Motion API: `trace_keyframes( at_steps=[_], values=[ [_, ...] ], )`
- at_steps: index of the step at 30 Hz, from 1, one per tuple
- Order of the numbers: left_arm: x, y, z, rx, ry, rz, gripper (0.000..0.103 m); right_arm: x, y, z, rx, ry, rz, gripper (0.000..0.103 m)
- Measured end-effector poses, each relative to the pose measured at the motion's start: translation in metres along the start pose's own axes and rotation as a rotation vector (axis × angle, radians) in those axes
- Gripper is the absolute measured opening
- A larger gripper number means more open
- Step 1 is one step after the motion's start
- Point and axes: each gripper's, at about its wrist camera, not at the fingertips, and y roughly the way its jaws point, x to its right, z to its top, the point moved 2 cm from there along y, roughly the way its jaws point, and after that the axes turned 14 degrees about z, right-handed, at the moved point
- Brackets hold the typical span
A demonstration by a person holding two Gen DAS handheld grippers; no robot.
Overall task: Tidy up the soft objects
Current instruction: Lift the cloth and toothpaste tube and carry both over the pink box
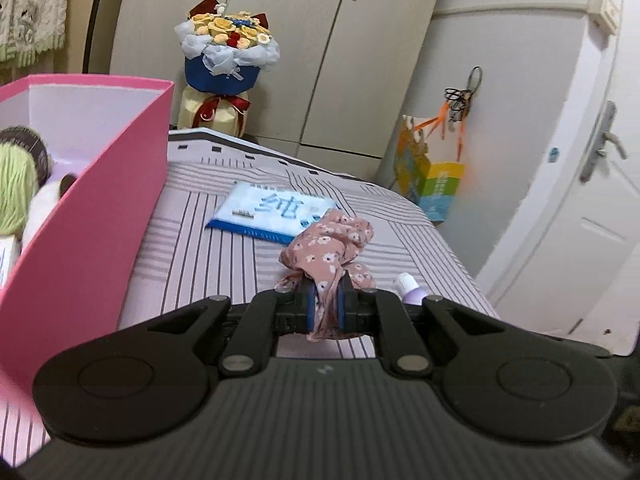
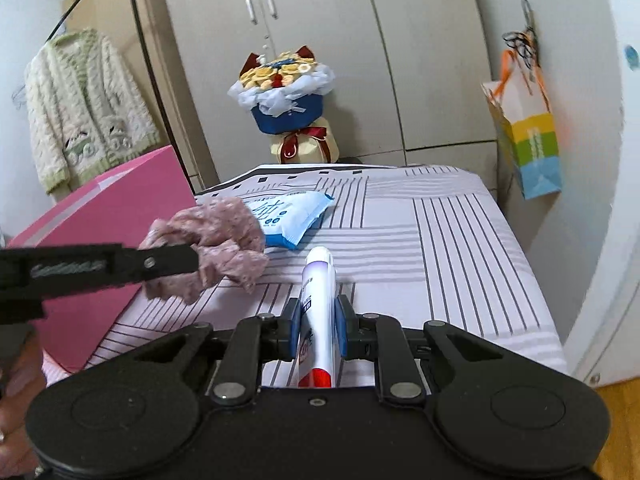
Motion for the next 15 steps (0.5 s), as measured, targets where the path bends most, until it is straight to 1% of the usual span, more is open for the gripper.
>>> trace_keyframes(
  at_steps=[3, 10, 15],
  values=[
    [-0.003, -0.013, -0.009, -0.008, 0.001, -0.026, 0.009, -0.004, -0.007, -0.007, 0.001, 0.012, 0.006, 0.021],
    [-0.013, -0.039, -0.026, -0.026, -0.003, -0.078, 0.009, -0.021, -0.02, -0.015, -0.008, -0.028, 0.005, 0.021],
    [-0.02, -0.058, -0.031, -0.012, 0.014, -0.092, 0.009, -0.034, -0.03, -0.018, -0.009, -0.05, 0.032, 0.021]
  ],
)
